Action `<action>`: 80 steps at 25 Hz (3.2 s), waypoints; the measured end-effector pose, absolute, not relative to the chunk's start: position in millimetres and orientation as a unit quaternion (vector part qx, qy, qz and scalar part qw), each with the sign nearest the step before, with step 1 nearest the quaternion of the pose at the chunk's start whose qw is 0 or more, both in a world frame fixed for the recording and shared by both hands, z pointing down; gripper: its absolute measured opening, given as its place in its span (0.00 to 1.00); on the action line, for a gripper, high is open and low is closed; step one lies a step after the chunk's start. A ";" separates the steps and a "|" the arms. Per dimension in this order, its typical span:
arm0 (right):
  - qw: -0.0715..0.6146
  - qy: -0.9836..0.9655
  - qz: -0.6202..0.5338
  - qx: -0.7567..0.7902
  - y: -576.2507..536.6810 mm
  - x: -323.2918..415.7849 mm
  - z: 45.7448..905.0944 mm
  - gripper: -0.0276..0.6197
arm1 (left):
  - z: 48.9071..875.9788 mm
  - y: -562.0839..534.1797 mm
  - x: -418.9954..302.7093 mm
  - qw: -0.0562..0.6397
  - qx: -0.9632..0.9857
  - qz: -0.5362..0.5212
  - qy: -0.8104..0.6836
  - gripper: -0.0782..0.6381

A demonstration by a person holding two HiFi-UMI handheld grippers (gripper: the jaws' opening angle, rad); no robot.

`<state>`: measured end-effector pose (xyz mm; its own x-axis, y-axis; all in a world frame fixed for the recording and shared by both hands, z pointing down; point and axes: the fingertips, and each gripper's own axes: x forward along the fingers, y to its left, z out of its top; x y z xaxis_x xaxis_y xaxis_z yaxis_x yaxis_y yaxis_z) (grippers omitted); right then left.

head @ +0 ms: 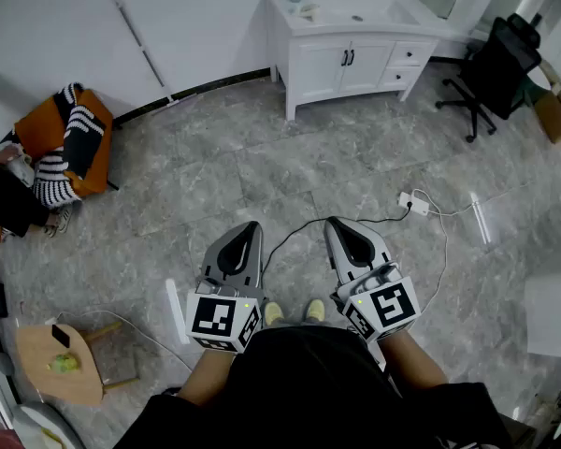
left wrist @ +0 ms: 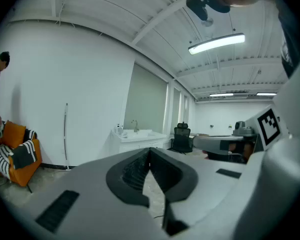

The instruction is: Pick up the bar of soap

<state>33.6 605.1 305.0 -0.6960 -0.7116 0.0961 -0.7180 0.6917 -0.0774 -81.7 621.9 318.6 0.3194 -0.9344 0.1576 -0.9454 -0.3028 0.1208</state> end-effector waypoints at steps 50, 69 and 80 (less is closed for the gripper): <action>0.008 -0.885 0.066 0.461 509.0 72.2 302.9 0.05 | 308.1 542.0 -66.6 0.047 0.802 0.058 -0.593 0.12; -0.010 -0.906 0.084 0.415 363.3 102.4 310.9 0.05 | 311.2 409.2 -37.1 0.051 0.772 0.089 -0.627 0.12; -0.011 -0.904 0.098 0.415 332.7 117.3 317.4 0.05 | 318.2 384.4 -34.1 0.061 0.766 0.098 -0.633 0.12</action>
<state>117.3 332.7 317.4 -0.6551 -0.7531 0.0603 -0.7486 0.6363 -0.1861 -34.1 384.4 318.2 0.1799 -0.9571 0.2270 -0.9810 -0.1916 -0.0307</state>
